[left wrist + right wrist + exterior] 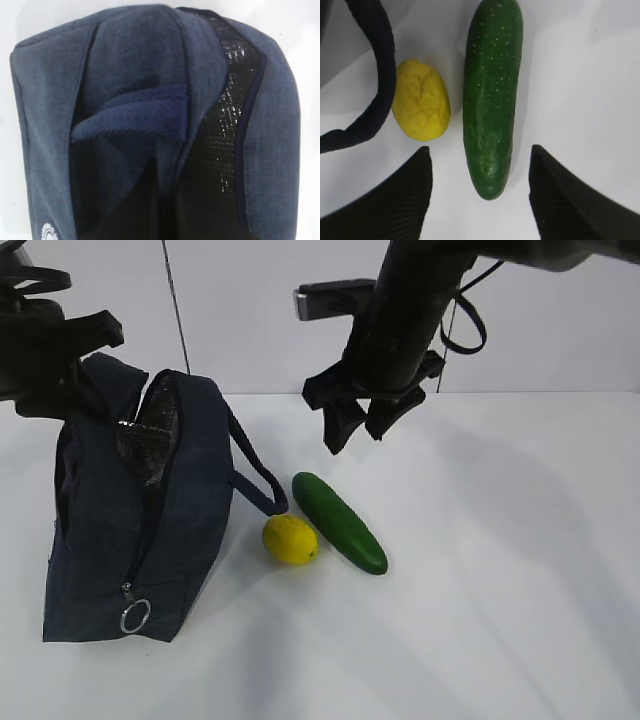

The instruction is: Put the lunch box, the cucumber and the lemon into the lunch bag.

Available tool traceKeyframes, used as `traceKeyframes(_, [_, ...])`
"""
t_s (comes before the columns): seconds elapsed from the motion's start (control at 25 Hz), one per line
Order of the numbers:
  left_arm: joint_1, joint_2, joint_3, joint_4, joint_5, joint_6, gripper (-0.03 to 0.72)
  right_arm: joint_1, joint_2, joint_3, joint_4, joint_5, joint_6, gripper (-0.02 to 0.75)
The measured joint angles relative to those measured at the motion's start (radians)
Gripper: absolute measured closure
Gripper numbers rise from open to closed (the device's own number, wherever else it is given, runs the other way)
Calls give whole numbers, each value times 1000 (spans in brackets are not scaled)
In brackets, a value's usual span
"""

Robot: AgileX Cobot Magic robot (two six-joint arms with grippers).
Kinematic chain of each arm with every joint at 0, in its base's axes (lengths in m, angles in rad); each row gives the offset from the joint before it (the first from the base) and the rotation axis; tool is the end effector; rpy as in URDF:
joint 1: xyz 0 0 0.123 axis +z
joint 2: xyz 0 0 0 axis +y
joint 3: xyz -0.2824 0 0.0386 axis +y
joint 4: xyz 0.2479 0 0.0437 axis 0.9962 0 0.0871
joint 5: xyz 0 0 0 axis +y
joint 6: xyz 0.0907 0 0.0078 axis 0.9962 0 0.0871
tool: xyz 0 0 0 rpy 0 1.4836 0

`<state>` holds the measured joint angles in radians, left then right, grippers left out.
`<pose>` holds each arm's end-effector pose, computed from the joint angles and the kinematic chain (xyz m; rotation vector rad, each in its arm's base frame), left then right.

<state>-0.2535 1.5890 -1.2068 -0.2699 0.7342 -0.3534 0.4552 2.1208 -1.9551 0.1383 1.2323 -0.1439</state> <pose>0.3226 -0.1004 0.2768 -0.3312 2.6288 -0.5191 0.4040 0.2109 0.2586 -0.8143 2.7785 0.2541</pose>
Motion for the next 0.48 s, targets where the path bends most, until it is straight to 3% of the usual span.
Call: traceKeyframes(0.48, [0, 0, 0, -14, 2, 0, 695, 0, 134, 0, 38, -21, -113, 218])
